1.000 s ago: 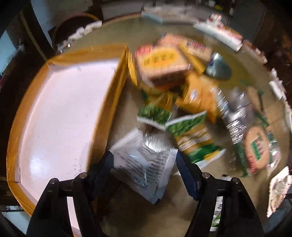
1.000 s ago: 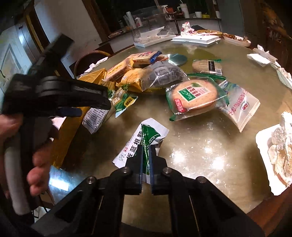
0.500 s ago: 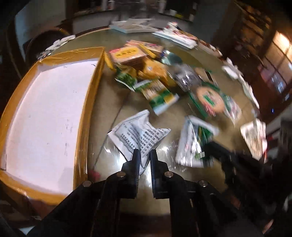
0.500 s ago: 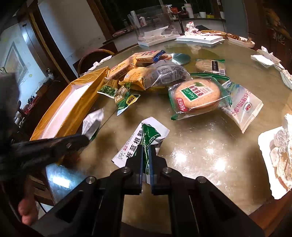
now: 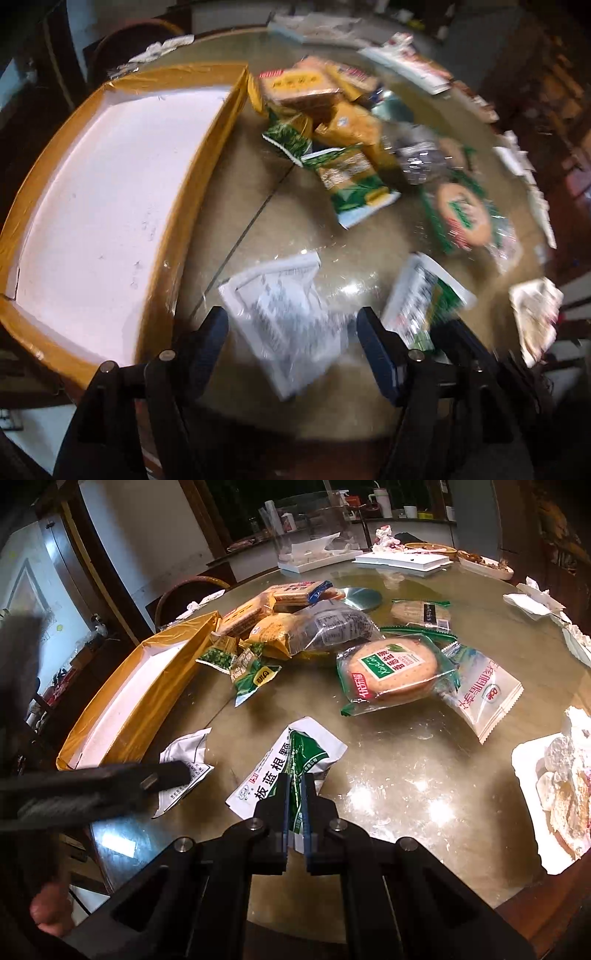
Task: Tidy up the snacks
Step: 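Grasp the white printed sachet with the left gripper, then carry both packets into the white tray and open both grippers, then grasp the green pea snack bag with the left gripper while the right grasps the round biscuit pack, then carry both snacks over the tray and release them inside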
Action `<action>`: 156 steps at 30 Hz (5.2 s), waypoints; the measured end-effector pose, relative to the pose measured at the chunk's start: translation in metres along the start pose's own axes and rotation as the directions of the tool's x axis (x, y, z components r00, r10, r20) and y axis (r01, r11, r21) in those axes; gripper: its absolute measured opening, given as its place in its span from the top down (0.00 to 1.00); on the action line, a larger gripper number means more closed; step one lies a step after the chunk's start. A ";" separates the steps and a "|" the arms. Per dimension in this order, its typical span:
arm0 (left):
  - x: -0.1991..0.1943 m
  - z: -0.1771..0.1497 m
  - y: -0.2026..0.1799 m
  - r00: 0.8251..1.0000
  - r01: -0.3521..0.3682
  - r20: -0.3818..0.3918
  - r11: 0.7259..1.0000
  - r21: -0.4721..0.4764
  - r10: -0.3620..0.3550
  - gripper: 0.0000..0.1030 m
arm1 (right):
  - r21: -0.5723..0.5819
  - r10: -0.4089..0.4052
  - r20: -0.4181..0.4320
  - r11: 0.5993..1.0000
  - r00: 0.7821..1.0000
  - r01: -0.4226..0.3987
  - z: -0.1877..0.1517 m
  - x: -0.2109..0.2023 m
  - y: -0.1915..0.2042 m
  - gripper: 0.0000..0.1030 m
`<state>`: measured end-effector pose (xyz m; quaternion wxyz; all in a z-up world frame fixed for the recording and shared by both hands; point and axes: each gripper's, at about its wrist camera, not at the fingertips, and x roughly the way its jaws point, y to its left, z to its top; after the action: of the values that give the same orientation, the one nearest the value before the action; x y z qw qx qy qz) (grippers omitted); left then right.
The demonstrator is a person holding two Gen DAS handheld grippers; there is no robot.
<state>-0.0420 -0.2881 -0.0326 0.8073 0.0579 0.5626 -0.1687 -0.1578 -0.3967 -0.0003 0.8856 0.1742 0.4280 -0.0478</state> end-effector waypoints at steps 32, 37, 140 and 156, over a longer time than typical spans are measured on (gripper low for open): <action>-0.119 -0.021 0.070 0.876 0.237 0.431 0.972 0.010 -0.218 0.80 | -0.134 0.178 0.159 0.978 0.971 -0.158 0.029 -0.050 0.059 0.96; -0.116 -0.005 0.129 0.886 0.188 0.451 0.974 -0.125 -0.113 0.80 | -0.221 0.286 0.121 0.941 0.951 -0.255 0.048 -0.036 0.117 0.96; -0.076 -0.016 0.074 0.919 0.252 0.344 0.958 -0.137 -0.193 0.70 | -0.309 -0.324 0.039 0.896 0.945 0.320 0.016 0.030 0.042 0.41; -0.089 -0.024 0.090 0.903 0.271 0.383 0.950 -0.157 -0.195 0.70 | -0.134 -0.153 -0.023 0.980 0.988 0.149 0.032 0.023 0.010 0.16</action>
<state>-0.0606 -0.1782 0.0325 0.8725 -0.1264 0.4212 -0.2129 -0.1179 -0.3971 0.0029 0.8816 0.0830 0.4570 -0.0836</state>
